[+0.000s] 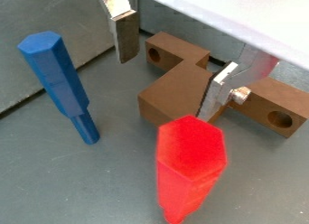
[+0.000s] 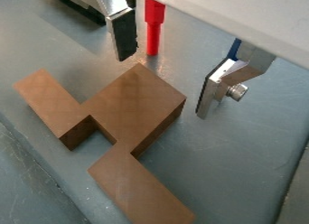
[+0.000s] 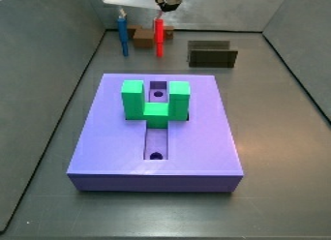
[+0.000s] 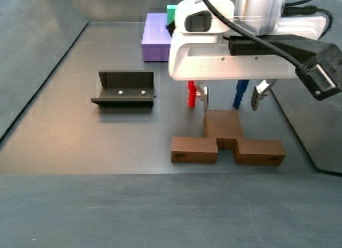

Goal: Pick up the brown object. Move up. Place the brown object on the fixture. Regrasp the brown object. Move to above the board. Insert the brown object.
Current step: Pick up the brown object.

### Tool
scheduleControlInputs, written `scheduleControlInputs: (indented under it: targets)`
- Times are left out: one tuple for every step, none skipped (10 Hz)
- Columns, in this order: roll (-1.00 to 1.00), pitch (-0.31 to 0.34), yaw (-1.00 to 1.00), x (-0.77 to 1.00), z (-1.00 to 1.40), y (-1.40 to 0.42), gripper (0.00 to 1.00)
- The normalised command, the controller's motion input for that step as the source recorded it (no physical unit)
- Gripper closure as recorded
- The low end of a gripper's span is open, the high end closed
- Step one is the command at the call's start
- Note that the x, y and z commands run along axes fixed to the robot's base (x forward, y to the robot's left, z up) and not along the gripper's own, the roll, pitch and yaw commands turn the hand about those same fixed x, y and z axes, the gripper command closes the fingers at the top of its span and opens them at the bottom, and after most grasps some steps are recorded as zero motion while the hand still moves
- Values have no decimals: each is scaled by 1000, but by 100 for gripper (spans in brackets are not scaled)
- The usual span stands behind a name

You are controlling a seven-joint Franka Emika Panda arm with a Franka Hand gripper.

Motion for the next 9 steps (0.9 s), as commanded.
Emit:
scheduleControlInputs:
  targets:
    - [-106, -100, 0, 231, -180, 91, 0]
    - [-103, -119, 0, 206, -114, 74, 0]
    - [-140, -154, 0, 89, -114, 54, 0]
    - [-207, -150, 0, 0, -134, 34, 0]
    - [-183, -164, -6, 0, -140, 0, 0]
    - [-139, -239, 0, 0, -183, 0, 0]
    - [-86, -243, 0, 0, -126, 0, 0]
    - [-53, -229, 0, 0, -83, 0, 0]
    - [-73, -171, 0, 51, -103, 0, 0]
